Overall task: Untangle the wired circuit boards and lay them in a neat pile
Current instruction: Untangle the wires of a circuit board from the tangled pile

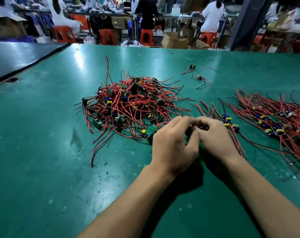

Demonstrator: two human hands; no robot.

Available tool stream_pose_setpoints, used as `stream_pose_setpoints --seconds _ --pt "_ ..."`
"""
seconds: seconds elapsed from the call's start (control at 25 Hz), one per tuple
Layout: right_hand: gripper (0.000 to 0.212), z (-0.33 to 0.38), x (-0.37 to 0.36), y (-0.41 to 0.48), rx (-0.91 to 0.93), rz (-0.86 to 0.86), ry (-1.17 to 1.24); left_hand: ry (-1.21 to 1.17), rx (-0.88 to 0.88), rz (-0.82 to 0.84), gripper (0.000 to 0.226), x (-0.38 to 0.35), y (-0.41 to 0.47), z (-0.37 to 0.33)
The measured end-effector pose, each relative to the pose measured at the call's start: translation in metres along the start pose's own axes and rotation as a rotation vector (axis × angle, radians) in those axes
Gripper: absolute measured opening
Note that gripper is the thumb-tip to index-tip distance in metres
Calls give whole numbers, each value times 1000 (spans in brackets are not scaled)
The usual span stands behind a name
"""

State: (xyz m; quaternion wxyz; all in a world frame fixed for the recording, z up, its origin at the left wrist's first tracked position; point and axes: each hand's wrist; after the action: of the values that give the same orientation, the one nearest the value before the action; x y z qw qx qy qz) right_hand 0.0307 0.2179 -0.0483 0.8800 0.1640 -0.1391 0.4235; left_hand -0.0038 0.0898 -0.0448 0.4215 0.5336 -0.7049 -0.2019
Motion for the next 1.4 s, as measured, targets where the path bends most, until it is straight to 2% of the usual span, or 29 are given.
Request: stream_pose_setpoints --seconds 0.12,0.24,0.32,0.44,0.48,0.56,0.6,0.68,0.8,0.92,1.0,1.12,1.2,1.32,1.4 --pt "11 -2 7 7 -16 -145 110 186 82 -26 29 -2 0 9" --pt "20 2 10 7 -43 -249 443 276 253 146 49 -2 -2 19" --pt "24 7 13 7 -66 -246 635 264 264 179 47 -4 -2 22" --pt "11 12 16 10 -54 -187 842 233 222 136 42 -7 1 21" --pt "27 12 15 10 -69 -172 866 195 232 103 40 -7 3 22" --pt "62 9 11 9 -144 -145 852 108 252 -13 38 -6 6 25" --pt "67 8 8 7 -178 -124 814 69 256 -83 38 -5 8 26" --pt "56 5 3 3 -220 -49 656 5 230 -187 40 -4 12 25" --pt "33 0 -3 -1 -162 102 318 -178 246 -182 41 -4 13 12" --pt "26 5 -4 -6 -97 247 322 -403 355 -112 29 -5 16 -3" --pt "26 7 -3 -7 -95 291 391 -614 542 -32 18 -7 22 -7" --pt "31 8 -4 -6 -100 249 465 -968 894 43 15 -8 27 -5" --pt "29 8 -6 -4 -162 141 576 -1075 1030 40 17 -7 26 2" --pt "26 6 -4 1 -189 12 518 -1088 1098 8 8 -6 21 12" --pt "20 3 -3 2 -168 21 452 -1043 1072 40 5 -6 19 16"
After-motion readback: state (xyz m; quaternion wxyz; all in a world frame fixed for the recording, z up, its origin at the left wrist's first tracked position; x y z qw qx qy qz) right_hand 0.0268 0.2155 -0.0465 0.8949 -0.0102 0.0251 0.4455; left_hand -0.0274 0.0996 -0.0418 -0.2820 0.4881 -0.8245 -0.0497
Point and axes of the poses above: each hand's wrist, its own y-axis towards the middle knuckle, its own x-axis out of the back of the hand, z = x × y, and after that the axes turned 1 degree about -x, right-handed
